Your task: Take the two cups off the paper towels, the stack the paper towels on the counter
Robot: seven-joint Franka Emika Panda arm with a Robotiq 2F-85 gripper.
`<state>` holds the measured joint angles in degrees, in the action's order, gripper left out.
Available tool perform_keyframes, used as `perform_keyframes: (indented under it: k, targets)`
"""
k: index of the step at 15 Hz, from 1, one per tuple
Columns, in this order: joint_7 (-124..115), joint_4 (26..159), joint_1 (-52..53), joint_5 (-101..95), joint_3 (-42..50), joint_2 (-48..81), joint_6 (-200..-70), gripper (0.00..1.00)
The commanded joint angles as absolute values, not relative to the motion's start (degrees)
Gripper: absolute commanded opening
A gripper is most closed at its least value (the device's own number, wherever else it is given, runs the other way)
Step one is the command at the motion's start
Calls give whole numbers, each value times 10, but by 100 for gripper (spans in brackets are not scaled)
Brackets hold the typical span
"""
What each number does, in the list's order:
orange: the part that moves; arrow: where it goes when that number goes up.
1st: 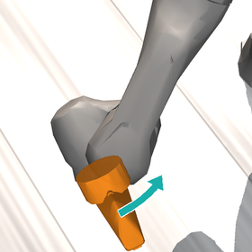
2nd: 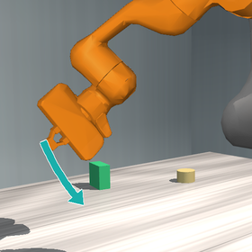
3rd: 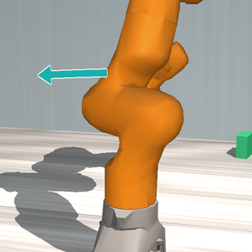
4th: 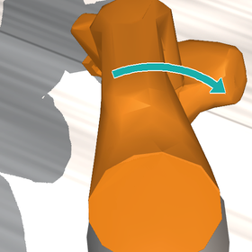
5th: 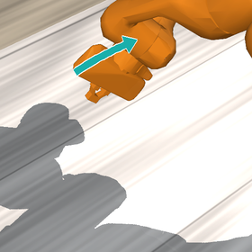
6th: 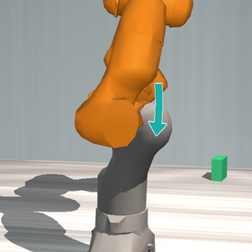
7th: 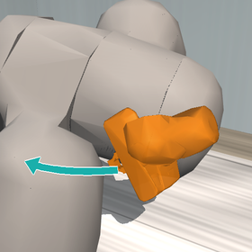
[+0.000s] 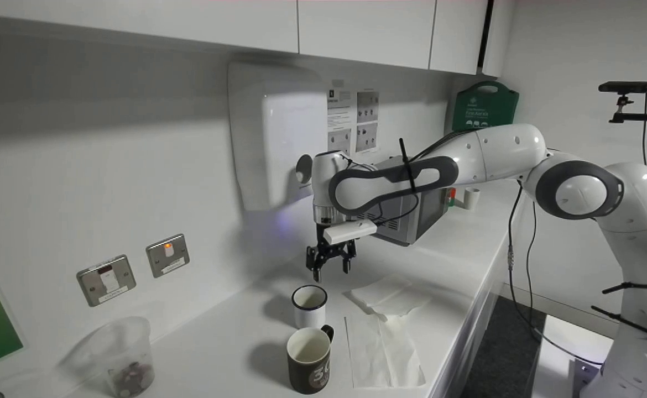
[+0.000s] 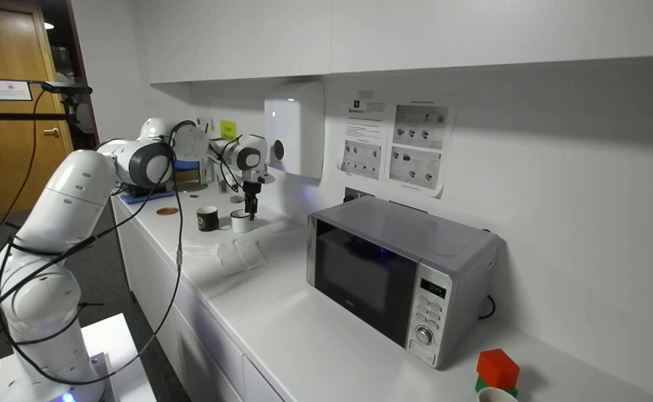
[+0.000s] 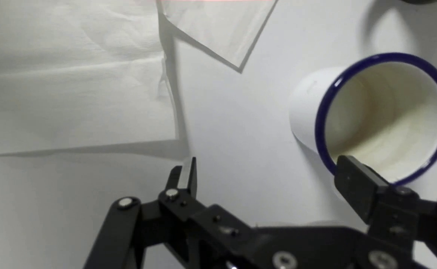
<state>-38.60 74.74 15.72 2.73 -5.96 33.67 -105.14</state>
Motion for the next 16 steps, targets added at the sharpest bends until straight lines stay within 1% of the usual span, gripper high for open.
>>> perform_keyframes:
  k: [1,9,12,16]
  targets:
    - [-391,863,154,46,-53,262,-1066,100]
    - [-359,1023,150,17,-49,149,-1097,100]
    - [-288,1071,141,4,-54,118,-1110,100]
    - [-169,1108,128,-5,-58,108,-1131,100]
